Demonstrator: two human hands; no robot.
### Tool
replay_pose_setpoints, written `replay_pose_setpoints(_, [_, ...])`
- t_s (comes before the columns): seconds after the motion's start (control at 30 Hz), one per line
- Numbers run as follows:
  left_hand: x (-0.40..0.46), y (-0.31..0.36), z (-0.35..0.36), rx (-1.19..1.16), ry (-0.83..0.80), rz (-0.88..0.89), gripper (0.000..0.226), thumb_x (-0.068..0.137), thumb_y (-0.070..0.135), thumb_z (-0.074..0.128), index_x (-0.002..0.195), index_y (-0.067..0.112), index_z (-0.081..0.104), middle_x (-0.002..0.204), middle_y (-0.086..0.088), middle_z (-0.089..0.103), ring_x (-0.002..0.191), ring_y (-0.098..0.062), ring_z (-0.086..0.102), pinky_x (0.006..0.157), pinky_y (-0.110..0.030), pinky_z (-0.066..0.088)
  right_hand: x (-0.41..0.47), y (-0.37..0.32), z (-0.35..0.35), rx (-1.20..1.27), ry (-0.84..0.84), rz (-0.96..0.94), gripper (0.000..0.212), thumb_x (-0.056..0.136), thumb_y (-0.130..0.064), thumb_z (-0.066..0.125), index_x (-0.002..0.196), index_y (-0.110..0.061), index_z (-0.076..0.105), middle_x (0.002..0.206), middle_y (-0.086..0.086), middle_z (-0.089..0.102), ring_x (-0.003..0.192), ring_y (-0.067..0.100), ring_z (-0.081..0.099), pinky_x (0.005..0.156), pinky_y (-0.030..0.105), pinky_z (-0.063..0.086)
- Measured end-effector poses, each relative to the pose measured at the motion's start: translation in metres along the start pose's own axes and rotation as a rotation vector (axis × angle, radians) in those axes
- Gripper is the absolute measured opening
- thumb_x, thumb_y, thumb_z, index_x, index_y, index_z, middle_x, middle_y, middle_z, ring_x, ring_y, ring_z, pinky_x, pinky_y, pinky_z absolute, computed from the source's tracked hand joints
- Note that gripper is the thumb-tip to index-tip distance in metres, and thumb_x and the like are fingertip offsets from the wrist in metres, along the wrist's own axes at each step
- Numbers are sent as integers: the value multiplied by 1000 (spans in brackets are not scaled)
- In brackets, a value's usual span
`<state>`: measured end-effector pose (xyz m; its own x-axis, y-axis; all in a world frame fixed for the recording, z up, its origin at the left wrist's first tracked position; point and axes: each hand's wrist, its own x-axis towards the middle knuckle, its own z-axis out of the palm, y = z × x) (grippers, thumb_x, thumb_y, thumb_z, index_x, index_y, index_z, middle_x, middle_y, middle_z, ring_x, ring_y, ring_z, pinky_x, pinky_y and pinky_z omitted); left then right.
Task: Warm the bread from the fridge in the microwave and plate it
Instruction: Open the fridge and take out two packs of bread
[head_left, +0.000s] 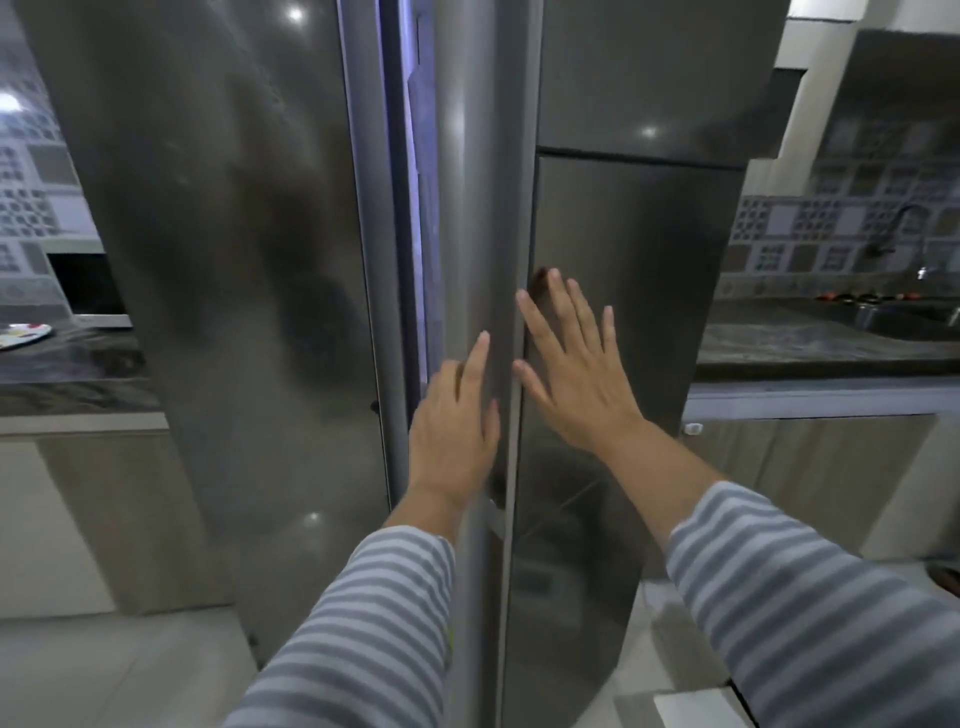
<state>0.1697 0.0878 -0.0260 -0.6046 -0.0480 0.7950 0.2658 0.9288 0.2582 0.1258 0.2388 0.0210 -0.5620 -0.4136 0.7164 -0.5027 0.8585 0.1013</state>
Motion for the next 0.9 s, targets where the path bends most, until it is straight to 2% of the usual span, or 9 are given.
replay_pose_setpoints(0.07, [0,3,-14,99,89,16,86,77,25,72,147,19,21,115,-10,52,96,-26,56,75,-39,50,-11,-10,-19,-63,62,-14,67,97,-46,33,153,-28,0,161,9,-7,148,28,-6,116,61,5])
replay_pose_setpoints(0.13, [4,6,-28,106,70,31,88,81,42,69,148,20,16,130,-11,45,114,-27,51,90,-41,45,-17,-20,-37,-142,98,-40,68,96,-46,34,154,-26,5,161,11,-4,148,31,-4,115,61,3])
replay_pose_setpoints(0.2, [9,7,-38,74,-23,32,91,85,58,56,151,23,4,148,-10,29,135,-26,33,108,-42,31,-19,-26,-53,-210,105,-65,69,96,-47,34,154,-24,7,160,11,-5,148,32,-5,115,61,-1])
replay_pose_setpoints(0.27, [14,8,-46,53,-108,64,96,84,64,50,152,23,-4,157,-7,13,145,-23,15,118,-45,18,-20,-30,-67,-261,110,-75,70,95,-48,33,154,-21,8,161,11,-4,148,32,-5,115,60,-3])
replay_pose_setpoints(0.5, [28,32,-46,96,-234,163,109,81,67,52,144,21,-24,158,-3,-23,145,-20,-20,117,-51,-10,-40,-26,-89,-429,82,57,84,86,-45,58,153,-17,16,161,11,-4,148,32,-5,114,62,-3])
replay_pose_setpoints(0.57, [33,45,-38,94,-271,192,118,77,65,59,143,20,-28,154,-3,-31,143,-20,-26,116,-55,-9,-51,-15,-95,-520,9,102,82,87,-51,54,153,-21,15,161,11,-8,148,31,-9,111,68,-4])
replay_pose_setpoints(0.67, [36,68,-27,93,-300,249,130,73,64,67,141,22,-35,148,0,-42,141,-20,-32,115,-58,-9,-67,4,-105,-609,-77,172,82,88,-60,46,151,-32,3,160,8,-17,146,31,-18,100,78,-9])
replay_pose_setpoints(0.77, [34,89,-14,68,-290,334,131,69,65,68,140,27,-35,149,1,-41,141,-22,-31,113,-61,-10,-81,20,-113,-635,-92,229,83,85,-66,44,150,-42,-1,160,6,-18,144,36,-20,97,81,-7])
replay_pose_setpoints(0.9, [26,116,4,75,-250,389,131,65,73,65,145,26,-28,155,-2,-30,144,-25,-24,110,-64,-13,-104,53,-126,-661,-81,239,85,84,-71,39,149,-43,-9,160,6,-17,145,38,-17,97,81,1])
